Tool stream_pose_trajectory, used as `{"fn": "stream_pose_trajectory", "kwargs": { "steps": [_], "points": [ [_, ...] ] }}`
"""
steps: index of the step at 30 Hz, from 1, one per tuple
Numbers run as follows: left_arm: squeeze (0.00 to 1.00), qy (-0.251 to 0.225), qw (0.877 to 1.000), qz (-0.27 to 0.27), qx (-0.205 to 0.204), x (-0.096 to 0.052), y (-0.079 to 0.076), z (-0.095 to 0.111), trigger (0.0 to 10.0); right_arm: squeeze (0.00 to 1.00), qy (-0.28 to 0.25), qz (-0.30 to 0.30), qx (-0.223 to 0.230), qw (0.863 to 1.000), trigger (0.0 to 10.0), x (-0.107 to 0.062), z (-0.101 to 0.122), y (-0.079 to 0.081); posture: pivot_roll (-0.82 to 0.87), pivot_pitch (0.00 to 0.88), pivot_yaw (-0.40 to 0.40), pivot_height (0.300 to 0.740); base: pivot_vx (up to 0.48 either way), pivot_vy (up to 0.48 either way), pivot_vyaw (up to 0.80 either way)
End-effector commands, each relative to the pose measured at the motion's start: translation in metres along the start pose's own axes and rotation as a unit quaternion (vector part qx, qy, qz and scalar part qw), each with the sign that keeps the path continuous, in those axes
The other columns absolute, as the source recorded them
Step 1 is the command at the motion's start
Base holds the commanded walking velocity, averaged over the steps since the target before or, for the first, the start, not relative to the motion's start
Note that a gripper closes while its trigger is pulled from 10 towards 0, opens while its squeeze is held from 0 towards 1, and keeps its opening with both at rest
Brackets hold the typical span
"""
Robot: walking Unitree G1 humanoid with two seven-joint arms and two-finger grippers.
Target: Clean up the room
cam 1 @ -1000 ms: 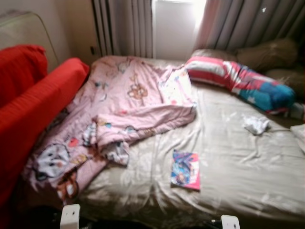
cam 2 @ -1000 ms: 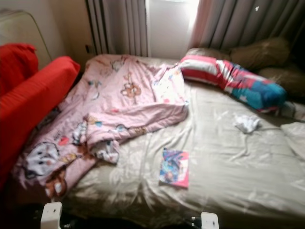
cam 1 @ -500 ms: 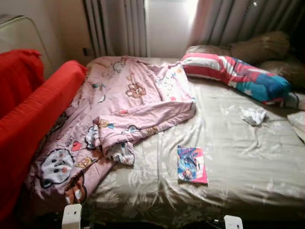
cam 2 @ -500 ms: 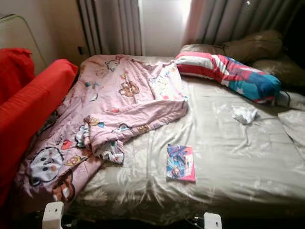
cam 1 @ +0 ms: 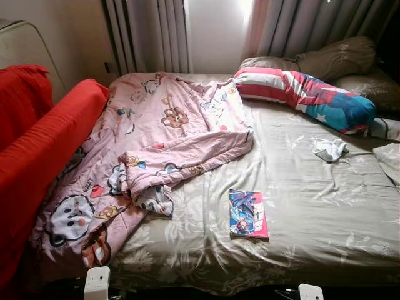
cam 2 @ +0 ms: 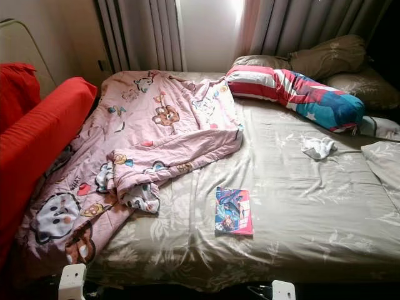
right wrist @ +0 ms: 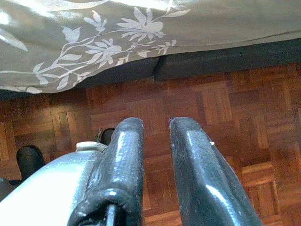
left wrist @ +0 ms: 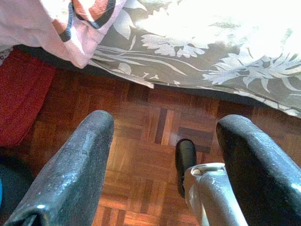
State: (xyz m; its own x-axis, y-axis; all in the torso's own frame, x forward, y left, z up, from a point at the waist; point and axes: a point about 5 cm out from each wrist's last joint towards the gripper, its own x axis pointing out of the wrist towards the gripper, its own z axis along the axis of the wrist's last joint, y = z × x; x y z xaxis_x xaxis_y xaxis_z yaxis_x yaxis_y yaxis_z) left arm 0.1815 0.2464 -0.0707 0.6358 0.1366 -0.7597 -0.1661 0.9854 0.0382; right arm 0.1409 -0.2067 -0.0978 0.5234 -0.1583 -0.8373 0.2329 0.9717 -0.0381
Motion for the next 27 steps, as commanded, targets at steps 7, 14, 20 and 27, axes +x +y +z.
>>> {"fn": "stream_pose_trajectory", "kwargs": {
  "steps": [7, 14, 20, 27],
  "points": [
    [0.0, 0.01, 1.0, 0.001, -0.007, 0.0, 0.001, -0.003, 10.0, 0.0, -0.014, -0.009, 0.018, 1.0, 10.0, 0.001, 0.007, -0.002, -0.03, 0.0, -0.028, 0.74, 0.28, 0.0, -0.59],
    [0.0, 0.01, 1.0, 0.001, -0.005, 0.0, 0.001, -0.002, 10.0, 0.0, -0.026, -0.008, 0.024, 0.999, 10.0, 0.002, 0.014, 0.001, -0.03, 0.0, -0.025, 0.74, 0.297, 0.0, 0.0],
    [0.0, 0.009, 1.0, -0.001, -0.005, 0.0, 0.001, -0.002, 10.0, 0.0, -0.026, -0.009, 0.021, 0.999, 10.0, 0.003, 0.015, 0.0, -0.03, 0.0, -0.027, 0.74, 0.303, 0.0, 0.0],
    [0.0, -0.004, 1.0, 0.008, -0.013, 0.0, 0.002, 0.0, 10.0, 0.0, -0.046, -0.006, 0.019, 0.999, 10.0, 0.002, 0.019, 0.0, -0.03, 0.0, -0.029, 0.74, 0.086, 0.0, 0.0]
  ]
}}
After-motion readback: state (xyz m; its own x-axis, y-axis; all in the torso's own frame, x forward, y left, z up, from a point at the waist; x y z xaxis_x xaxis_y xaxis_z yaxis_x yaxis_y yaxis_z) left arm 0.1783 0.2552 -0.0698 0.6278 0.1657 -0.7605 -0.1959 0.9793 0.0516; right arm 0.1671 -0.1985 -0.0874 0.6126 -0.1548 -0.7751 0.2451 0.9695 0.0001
